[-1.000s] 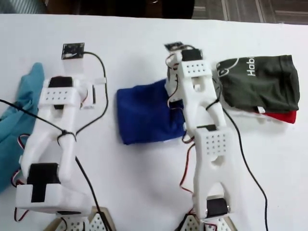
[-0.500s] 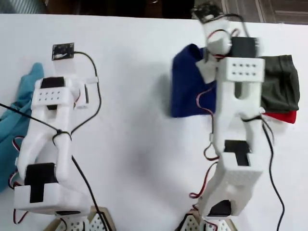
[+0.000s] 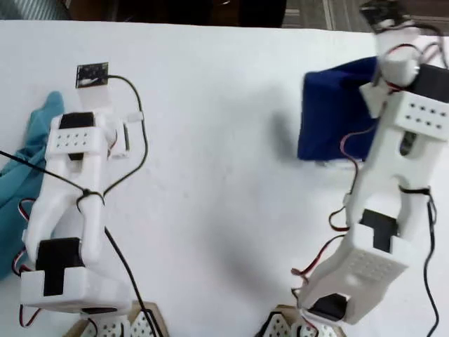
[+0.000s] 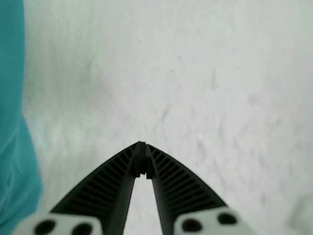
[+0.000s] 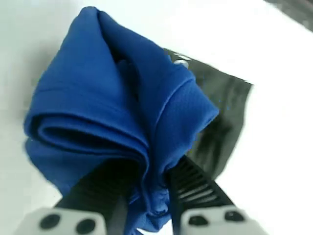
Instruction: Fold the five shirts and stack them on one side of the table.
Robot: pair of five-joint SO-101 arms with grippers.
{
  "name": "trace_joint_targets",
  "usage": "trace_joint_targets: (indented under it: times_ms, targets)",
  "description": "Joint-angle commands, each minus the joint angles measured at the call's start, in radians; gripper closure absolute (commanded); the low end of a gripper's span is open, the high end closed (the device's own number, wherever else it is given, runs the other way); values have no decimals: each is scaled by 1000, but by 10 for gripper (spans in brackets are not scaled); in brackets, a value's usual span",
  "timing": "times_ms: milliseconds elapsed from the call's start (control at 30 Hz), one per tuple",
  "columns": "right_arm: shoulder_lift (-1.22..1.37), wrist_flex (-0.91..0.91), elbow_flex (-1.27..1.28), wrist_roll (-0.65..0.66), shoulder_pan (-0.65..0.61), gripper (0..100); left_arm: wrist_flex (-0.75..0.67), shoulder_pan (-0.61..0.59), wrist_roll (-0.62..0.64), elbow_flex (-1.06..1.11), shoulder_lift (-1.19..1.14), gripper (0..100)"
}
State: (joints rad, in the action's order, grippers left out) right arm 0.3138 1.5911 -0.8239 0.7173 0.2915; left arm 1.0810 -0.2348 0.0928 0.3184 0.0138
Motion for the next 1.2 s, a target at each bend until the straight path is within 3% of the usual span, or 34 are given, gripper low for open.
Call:
trace_joint_targets:
  times_ms: [0,200,367,600,1067,1167]
  targets:
    - [19,-96,-54,9,74,978,-12,-9,-3,-15,51,973]
    - [196,-275,-55,20,142,978,-11,-11,-3,-15,51,973]
    - [315,-332,-61,127,159,978,-11,-12,-3,-15,51,973]
    - [450,-446,-239,138,186,978,-11,-12,-3,-15,51,973]
    - [572,-403,-358,141,194,970,-15,-12,-3,-15,51,973]
    - [558,-329,-404,138,191,856,-17,-12,-3,-15,51,973]
